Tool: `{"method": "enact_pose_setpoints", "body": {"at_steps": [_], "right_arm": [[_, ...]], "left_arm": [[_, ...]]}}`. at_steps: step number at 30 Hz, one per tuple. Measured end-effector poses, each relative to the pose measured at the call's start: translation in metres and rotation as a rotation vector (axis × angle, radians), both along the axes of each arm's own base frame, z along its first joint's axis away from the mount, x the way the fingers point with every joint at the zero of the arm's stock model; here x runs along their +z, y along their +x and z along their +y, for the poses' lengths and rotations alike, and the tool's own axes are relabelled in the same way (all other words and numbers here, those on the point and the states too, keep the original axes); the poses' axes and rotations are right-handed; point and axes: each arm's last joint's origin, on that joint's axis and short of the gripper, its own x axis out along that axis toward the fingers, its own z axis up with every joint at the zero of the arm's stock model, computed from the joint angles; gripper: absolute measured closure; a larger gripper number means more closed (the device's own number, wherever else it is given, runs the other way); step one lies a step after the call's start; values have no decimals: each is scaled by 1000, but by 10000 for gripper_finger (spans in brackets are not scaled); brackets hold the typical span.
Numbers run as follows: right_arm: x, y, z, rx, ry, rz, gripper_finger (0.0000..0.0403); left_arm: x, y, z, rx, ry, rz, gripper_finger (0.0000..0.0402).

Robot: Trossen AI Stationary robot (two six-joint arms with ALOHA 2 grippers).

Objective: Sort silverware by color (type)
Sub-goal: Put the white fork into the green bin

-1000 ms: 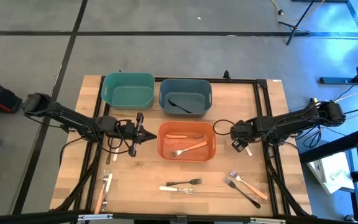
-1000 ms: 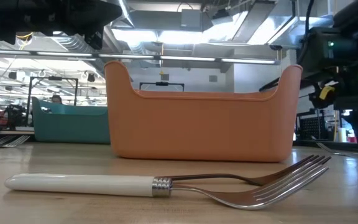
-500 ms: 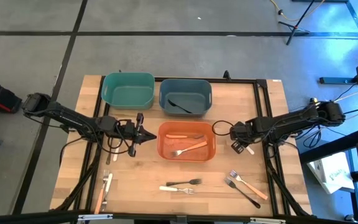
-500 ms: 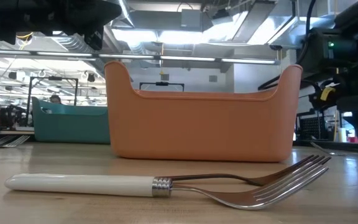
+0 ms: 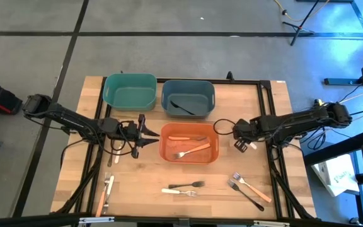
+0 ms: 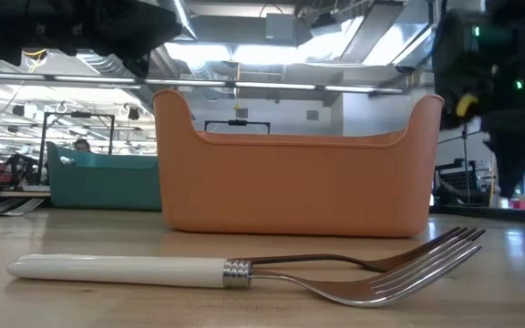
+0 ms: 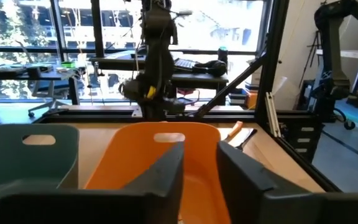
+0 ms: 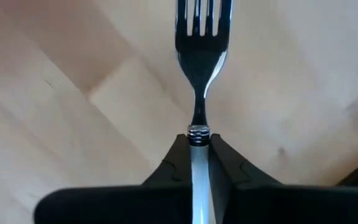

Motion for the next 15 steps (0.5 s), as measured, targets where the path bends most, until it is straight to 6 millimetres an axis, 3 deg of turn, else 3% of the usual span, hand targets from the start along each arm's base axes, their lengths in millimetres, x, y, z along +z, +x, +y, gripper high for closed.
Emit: {"method": "enact_pose_setpoints", "body": {"at_steps": [7,15], "right_arm": [[41,7,-4,38,-136,-240,388],[66,33,-5,151,-310,-577,387]], "left_arm": [[0,0,3,98,1,4,224],[0,0,4,128,2,4,188]]}}
